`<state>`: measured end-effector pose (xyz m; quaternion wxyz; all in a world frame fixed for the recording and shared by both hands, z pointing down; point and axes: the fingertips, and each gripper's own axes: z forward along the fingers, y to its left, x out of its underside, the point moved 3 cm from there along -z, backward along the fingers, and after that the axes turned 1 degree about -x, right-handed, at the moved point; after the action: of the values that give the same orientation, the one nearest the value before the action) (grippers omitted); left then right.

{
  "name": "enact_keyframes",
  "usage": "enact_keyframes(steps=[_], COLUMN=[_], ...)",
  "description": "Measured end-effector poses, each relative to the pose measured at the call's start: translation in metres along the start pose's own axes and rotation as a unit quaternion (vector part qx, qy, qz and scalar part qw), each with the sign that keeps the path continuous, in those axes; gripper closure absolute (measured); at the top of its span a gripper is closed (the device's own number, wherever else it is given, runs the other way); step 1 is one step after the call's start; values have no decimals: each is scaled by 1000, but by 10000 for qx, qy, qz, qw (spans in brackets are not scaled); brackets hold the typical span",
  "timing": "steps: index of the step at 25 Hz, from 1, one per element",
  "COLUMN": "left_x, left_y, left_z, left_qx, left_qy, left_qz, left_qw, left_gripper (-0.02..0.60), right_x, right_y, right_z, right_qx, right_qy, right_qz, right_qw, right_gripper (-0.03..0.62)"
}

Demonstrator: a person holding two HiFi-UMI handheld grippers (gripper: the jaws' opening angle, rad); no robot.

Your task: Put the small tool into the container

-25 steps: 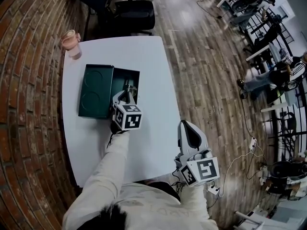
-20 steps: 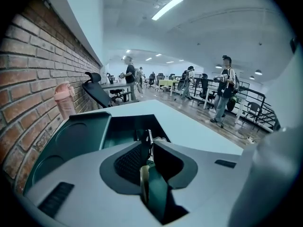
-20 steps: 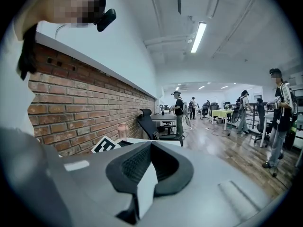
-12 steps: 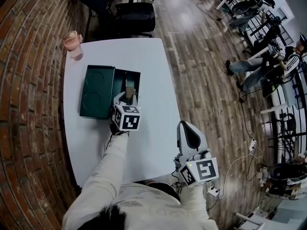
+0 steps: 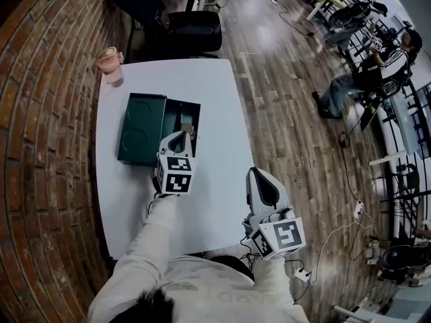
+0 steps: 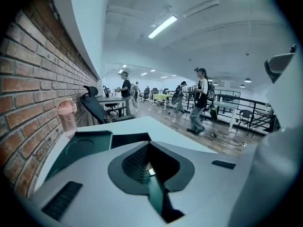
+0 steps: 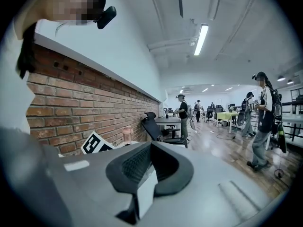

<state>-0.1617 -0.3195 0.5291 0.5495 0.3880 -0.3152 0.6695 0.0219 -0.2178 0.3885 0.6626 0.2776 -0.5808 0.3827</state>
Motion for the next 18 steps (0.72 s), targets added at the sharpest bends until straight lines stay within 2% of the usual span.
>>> enact_keyframes(steps=[13, 18], left_x=[-16, -21], left_y=[-7, -16], left_z=[-88, -119], left_qx=[13, 34], left_qy=[-598, -797], left_qz=[164, 22], left_qw=[9981, 9968], left_gripper=[575, 575], right_x=[-9, -13], right_y=[14, 15], right_z=[-10, -19], right_qx=[-455, -606], right_qy=[-144, -197], right_qz=[-75, -83], right_qw=[9988, 9979], right_gripper=[583, 583])
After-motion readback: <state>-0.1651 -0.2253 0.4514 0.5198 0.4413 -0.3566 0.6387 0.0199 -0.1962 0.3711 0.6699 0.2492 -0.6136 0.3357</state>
